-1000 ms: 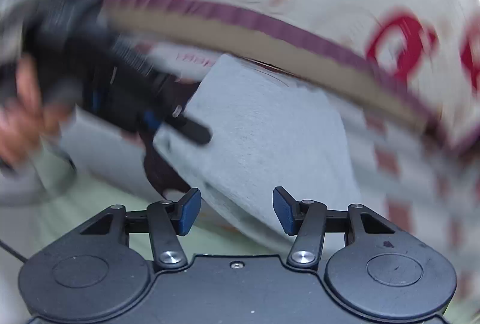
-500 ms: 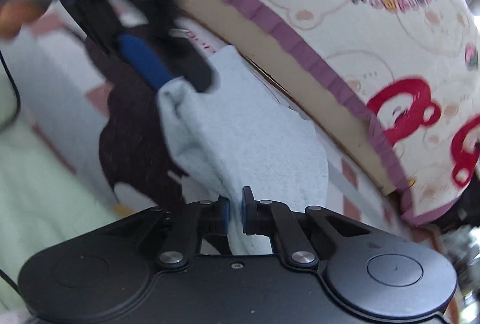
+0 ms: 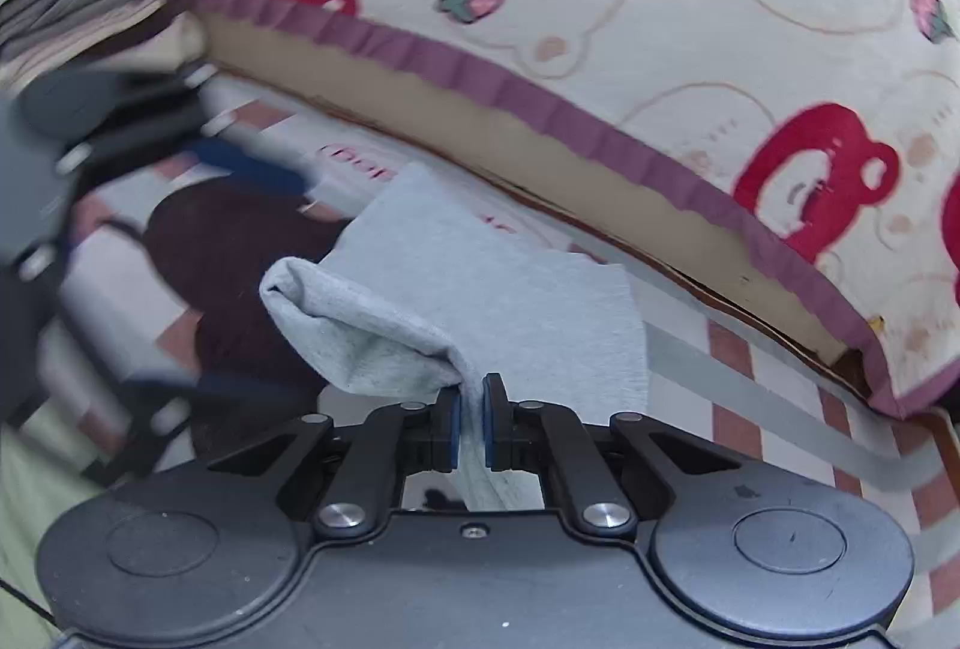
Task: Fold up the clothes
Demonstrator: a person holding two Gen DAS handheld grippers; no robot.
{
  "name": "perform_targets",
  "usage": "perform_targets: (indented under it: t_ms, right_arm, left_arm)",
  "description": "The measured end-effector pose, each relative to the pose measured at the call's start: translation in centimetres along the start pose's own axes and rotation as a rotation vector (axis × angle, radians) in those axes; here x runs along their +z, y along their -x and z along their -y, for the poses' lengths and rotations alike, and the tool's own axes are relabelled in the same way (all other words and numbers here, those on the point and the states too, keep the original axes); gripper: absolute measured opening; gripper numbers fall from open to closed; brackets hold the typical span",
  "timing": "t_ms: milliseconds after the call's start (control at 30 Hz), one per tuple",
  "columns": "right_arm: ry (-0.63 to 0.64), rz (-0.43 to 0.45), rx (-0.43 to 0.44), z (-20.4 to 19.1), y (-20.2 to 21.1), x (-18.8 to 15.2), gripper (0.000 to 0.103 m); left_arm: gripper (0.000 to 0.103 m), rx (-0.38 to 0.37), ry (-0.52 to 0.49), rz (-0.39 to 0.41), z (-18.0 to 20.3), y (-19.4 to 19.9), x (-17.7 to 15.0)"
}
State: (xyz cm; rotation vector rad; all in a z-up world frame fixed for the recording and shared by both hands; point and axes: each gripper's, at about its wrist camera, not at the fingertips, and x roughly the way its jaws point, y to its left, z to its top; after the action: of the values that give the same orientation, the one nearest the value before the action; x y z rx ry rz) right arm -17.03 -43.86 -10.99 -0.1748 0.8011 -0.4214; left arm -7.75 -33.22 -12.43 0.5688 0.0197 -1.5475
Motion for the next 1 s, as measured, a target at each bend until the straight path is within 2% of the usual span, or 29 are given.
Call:
perform_targets:
  t_ms: [67, 100, 133, 167, 200, 233, 300, 333, 367, 400, 467, 567, 600, 667, 700, 767, 800, 833, 867, 900, 967, 1000]
  right_arm:
    - [0.018, 0.005, 0.022, 0.5, 0.3, -0.2, 0.006]
    - [0.015, 0.01, 0.035, 0.9, 0.5, -0.2, 0.006]
    - [0.005, 0.019, 0.04, 1.3, 0.8, -0.2, 0.006]
    - [-0.01, 0.023, 0.04, 1.7, 0.9, -0.3, 0.007]
    - [-0.028, 0.021, 0.043, 2.0, 1.0, -0.5, 0.01]
    - [-0.046, 0.018, 0.048, 2.3, 1.1, -0.7, 0.015]
    - [-0.063, -0.007, 0.049, 2.6, 1.0, -1.5, 0.039]
    - [-0.06, -0.025, 0.047, 2.6, 1.0, -2.0, 0.043]
    - [-0.053, -0.041, 0.046, 2.5, 1.0, -2.4, 0.053]
    - [-0.042, -0.061, 0.046, 2.4, 0.8, -3.0, 0.058]
    - [0.017, -0.114, 0.003, 2.0, -0.3, -4.1, 0.059]
    - [0.081, -0.167, -0.127, 2.4, -2.2, -5.5, 0.059]
    - [0.063, -0.174, -0.146, 3.1, -2.5, -5.8, 0.059]
    - [0.021, -0.17, -0.125, 4.0, -2.9, -6.1, 0.055]
    - [0.011, -0.16, -0.1, 4.3, -2.9, -6.2, 0.036]
    - [0.057, -0.153, -0.073, 3.5, -2.6, -6.1, 0.013]
    - [0.097, -0.153, -0.085, 2.9, -2.5, -6.1, 0.012]
    - [0.127, -0.153, -0.093, 2.4, -2.4, -6.1, 0.012]
    - [0.138, -0.155, -0.093, 2.2, -2.3, -6.1, 0.012]
    - [0.137, -0.157, -0.088, 2.3, -2.3, -6.0, 0.011]
    - [0.131, -0.156, -0.079, 2.5, -2.1, -5.6, 0.011]
    - [0.13, -0.154, -0.079, 2.5, -2.1, -5.4, 0.011]
  left_arm:
    - [0.087, -0.091, 0.011, 0.031, -0.6, -0.8, 0.1]
    - [0.077, -0.135, 0.017, 0.045, -0.9, -1.2, 0.1]
    - [0.056, -0.165, 0.028, 0.05, -1.2, -1.6, -0.1]
    - [0.041, -0.149, 0.03, 0.055, -1.2, -1.8, -0.1]
    - [0.016, -0.133, 0.032, 0.06, -1.3, -1.9, -0.1]
    - [0.016, -0.117, 0.04, 0.066, -1.4, -2.1, -0.2]
    - [0.016, -0.113, 0.11, 0.077, -2.1, -2.0, -0.3]
    - [0.016, -0.114, 0.129, 0.072, -2.3, -1.9, -0.4]
    - [0.016, -0.114, 0.145, 0.068, -2.5, -1.9, -0.6]
    - [0.016, -0.109, 0.15, 0.069, -2.6, -1.8, -0.7]
    - [0.016, -0.107, 0.174, 0.077, -3.0, -1.6, -0.9]
    - [0.015, -0.118, 0.213, 0.104, -3.5, -0.7, -1.3]
    - [0.015, -0.11, 0.203, 0.115, -3.4, -0.5, -1.5]
    - [0.015, -0.13, 0.189, 0.119, -3.2, -0.5, -1.8]
    - [0.017, -0.138, 0.193, 0.116, -3.1, -0.5, -2.0]
    - [0.018, -0.16, 0.194, 0.114, -3.0, -0.4, -2.2]
    - [0.024, -0.168, 0.183, 0.109, -2.8, -0.4, -2.2]
    - [0.04, -0.183, 0.162, 0.095, -2.7, -0.4, -2.2]
    - [0.05, -0.198, 0.125, 0.079, -2.4, -0.5, -2.2]
    - [0.061, -0.179, 0.072, 0.079, -1.9, -0.5, -2.4]
    - [0.065, -0.151, -0.017, 0.082, -0.8, -0.5, -2.9]
    - [0.066, -0.164, -0.027, 0.073, -0.5, -0.7, -3.2]
